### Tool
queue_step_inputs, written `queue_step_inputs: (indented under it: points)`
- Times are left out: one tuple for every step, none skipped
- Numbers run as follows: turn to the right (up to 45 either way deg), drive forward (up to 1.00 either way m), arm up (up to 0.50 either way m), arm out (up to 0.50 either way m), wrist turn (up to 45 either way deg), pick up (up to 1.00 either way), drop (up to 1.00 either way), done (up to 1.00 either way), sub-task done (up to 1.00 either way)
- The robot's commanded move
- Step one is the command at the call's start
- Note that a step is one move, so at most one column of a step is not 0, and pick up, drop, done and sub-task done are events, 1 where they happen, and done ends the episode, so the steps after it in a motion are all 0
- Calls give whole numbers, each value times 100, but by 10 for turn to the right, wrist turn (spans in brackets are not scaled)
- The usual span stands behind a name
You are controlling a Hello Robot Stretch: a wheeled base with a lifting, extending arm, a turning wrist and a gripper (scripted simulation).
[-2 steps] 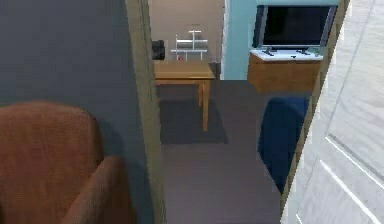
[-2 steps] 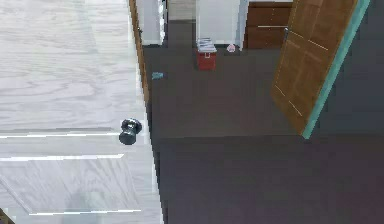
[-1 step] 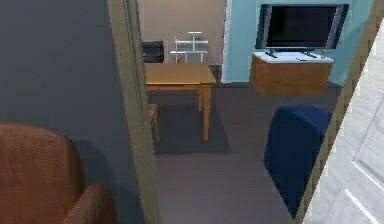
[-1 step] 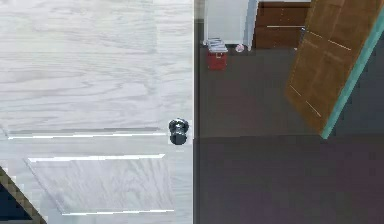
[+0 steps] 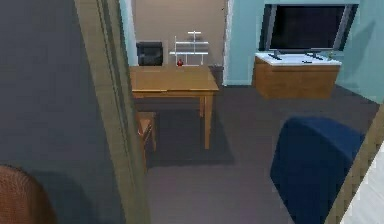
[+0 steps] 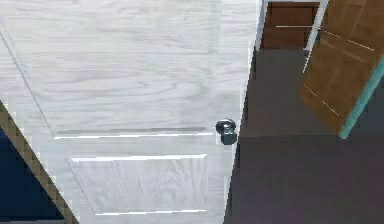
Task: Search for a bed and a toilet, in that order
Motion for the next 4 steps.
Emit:
queue_step_inputs:
  points:
    - [180, 0, 0, 0, 0, 0, 0, 0, 0]
    - [0, 45, 0, 0, 0, 0, 0, 0, 0]
    - [-360, 0, 0, 0, 0, 0, 0, 0, 0]
    - [0, 60, 0, 0, 0, 0, 0, 0, 0]
